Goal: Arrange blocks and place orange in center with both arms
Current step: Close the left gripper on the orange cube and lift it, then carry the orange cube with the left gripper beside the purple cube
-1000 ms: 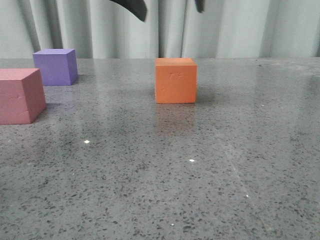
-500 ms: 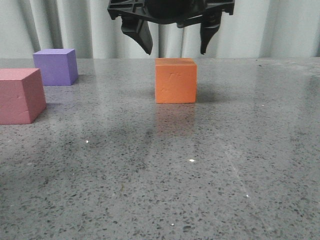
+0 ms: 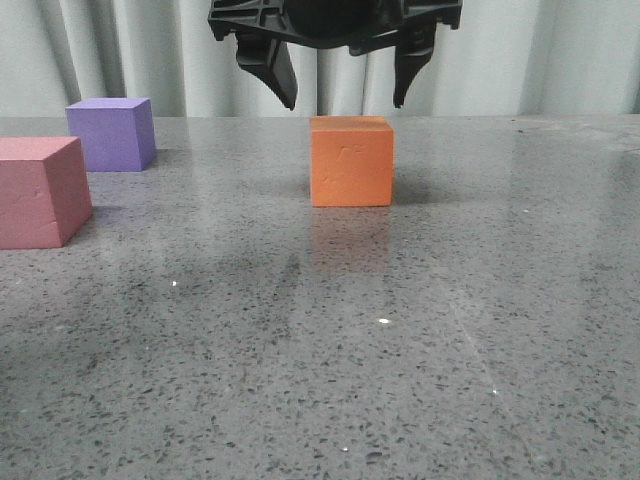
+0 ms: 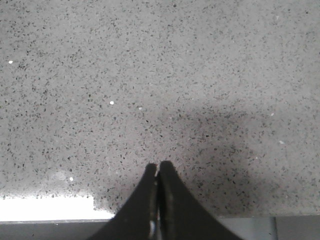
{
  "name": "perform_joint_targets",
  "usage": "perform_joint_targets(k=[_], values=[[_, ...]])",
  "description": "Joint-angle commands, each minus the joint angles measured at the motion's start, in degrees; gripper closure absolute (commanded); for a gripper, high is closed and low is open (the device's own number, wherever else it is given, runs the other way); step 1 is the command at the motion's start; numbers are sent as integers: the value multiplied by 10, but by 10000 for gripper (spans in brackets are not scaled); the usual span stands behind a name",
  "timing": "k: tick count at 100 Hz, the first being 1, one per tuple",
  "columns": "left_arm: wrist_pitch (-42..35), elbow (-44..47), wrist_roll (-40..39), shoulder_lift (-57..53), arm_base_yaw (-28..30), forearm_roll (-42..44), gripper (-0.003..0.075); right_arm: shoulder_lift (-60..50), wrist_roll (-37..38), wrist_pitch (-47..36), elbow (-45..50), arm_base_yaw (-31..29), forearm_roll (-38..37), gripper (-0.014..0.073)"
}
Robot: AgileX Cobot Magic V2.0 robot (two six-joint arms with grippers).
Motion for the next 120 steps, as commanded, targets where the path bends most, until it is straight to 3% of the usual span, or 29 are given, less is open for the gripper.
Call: perform_joint_targets(k=[1, 54, 64, 91, 101, 120], values=[[-13, -20, -7, -15, -4, 11, 113, 1, -5, -25, -12, -2, -6, 661], [2, -20, -16, -2, -4, -17, 120, 1, -5, -25, -12, -2, -6, 661], [2, -20, -16, -2, -4, -17, 179, 1, -5, -25, -12, -2, -6, 661], [3, -20, -11, -6, -4, -13, 479, 1, -5, -25, -12, -2, -6, 661], [14, -20, -11, -18, -4, 0, 521, 1, -5, -25, -12, -2, -6, 661], [60, -21, -7, -67, -4, 43, 521, 1, -5, -27, -12, -2, -6, 661]])
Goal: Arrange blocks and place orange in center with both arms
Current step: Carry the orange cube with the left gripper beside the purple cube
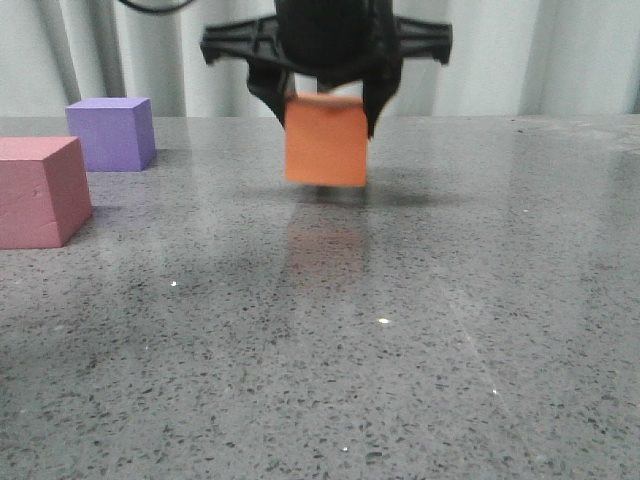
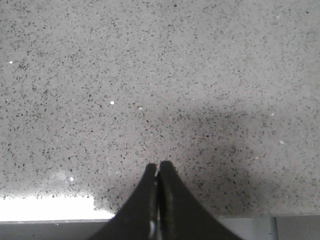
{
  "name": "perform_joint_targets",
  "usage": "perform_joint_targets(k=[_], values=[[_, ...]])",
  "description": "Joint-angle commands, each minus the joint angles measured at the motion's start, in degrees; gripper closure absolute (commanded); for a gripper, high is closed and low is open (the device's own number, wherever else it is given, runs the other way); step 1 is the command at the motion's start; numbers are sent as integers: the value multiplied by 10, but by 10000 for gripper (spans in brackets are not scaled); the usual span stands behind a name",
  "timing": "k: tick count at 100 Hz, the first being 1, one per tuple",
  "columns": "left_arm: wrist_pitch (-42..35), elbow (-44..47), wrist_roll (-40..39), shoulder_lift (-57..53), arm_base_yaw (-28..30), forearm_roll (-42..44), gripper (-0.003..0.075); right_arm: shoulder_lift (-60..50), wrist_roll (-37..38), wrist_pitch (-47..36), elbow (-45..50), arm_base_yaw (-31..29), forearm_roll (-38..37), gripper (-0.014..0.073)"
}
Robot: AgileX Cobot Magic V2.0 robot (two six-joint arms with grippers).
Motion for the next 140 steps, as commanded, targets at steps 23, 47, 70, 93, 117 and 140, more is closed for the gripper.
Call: perform_joint_targets(k=[23, 47, 70, 93, 117, 140], values=[[30, -18, 2, -148, 29, 104, 521, 1, -5, -27, -12, -2, -6, 661], [29, 51, 17, -213, 102, 104, 521, 1, -5, -28, -12, -2, -7, 661], [-53, 180, 16, -270, 154, 73, 521, 1, -5, -30, -12, -2, -7, 661], [-106, 243, 15, -282, 196, 63, 521, 1, -5, -30, -12, -2, -7, 661], [-127, 250, 18, -279, 205, 58, 521, 1, -5, -30, -12, -2, -7, 661], [-147, 273, 18, -279, 205, 58, 521, 1, -5, -30, -12, -2, -7, 661]])
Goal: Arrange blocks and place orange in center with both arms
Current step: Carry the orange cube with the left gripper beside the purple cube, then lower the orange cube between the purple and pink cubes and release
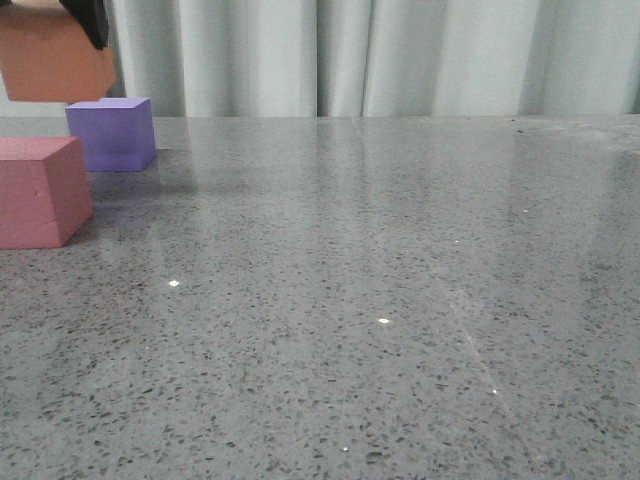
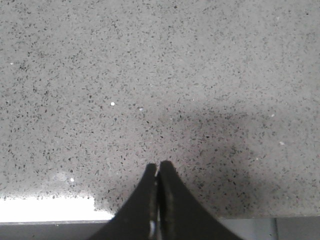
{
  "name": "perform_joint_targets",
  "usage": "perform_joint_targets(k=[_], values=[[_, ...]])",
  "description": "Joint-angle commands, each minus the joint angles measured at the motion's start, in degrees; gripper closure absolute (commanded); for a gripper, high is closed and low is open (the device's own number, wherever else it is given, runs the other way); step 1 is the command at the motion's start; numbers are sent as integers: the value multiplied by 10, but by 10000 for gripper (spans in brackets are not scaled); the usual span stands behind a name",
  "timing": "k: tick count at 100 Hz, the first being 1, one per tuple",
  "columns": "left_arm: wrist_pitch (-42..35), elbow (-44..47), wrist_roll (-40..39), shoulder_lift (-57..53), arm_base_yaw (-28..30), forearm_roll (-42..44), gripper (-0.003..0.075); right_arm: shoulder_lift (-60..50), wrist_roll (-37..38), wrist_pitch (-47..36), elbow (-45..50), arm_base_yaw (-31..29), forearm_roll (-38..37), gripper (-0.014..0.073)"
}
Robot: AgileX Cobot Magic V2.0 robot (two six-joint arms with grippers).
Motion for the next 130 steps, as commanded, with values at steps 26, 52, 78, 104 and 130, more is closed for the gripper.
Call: perform_joint_targets(k=[26, 52, 78, 104, 130], values=[[-60, 9, -1, -23, 19, 10, 521, 1, -5, -30, -12, -2, -7, 661], [-71, 9, 9, -15, 22, 4, 521, 1, -5, -31, -12, -2, -7, 661], [-72, 9, 11, 12, 22, 2, 521, 1, -5, -31, -12, -2, -7, 661], [-89, 25, 11, 24, 22, -3, 521, 1, -5, -31, -12, -2, -7, 661], [-106, 42, 11, 36, 22, -3, 521, 1, -5, -31, -12, -2, -7, 661]])
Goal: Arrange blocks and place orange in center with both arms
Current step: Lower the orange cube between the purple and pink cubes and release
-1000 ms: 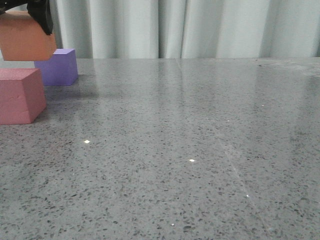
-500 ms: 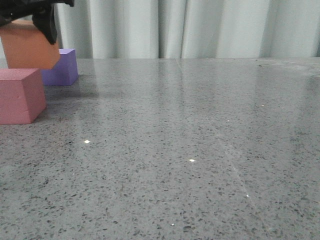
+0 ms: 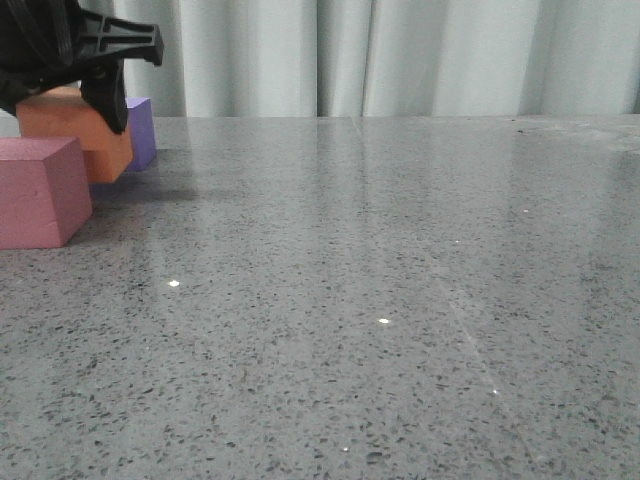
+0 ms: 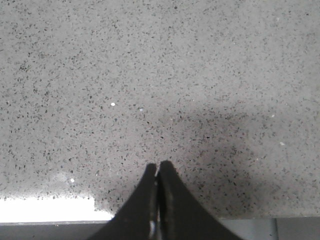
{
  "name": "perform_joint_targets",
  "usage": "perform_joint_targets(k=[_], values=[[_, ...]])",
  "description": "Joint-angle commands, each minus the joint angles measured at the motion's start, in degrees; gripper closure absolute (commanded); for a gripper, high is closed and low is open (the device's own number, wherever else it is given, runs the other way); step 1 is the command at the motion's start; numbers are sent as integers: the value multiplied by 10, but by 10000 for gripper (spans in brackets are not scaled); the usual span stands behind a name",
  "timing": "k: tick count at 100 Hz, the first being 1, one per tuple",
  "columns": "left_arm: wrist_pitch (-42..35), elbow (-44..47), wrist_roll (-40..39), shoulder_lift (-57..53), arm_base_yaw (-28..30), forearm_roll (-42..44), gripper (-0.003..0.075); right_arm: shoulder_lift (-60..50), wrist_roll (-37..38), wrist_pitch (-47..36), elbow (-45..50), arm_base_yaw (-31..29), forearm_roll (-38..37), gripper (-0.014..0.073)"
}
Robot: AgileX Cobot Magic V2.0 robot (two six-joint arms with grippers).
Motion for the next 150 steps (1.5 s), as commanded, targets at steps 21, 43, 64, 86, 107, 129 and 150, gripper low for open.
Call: perform_joint_targets(k=[21, 43, 64, 86, 107, 129, 150], values=[[-39, -14, 0, -15, 10, 10, 521, 1, -5, -30, -12, -2, -7, 661], [-38, -11, 0, -15, 14, 8, 521, 1, -5, -30, -12, -2, -7, 661], [-38, -11, 0, -3, 14, 8, 521, 1, -5, -30, -12, -2, -7, 661], [-39, -11, 0, 14, 14, -5, 521, 1, -5, -30, -12, -2, -7, 661], [-40, -11, 1, 14, 14, -5, 453, 1, -5, -30, -12, -2, -7, 661], [-42, -11, 2, 14, 14, -4, 143, 1, -5, -30, -12, -2, -7, 661], [-41, -11, 3, -2, 14, -3, 130, 1, -5, -30, -12, -2, -7, 661]])
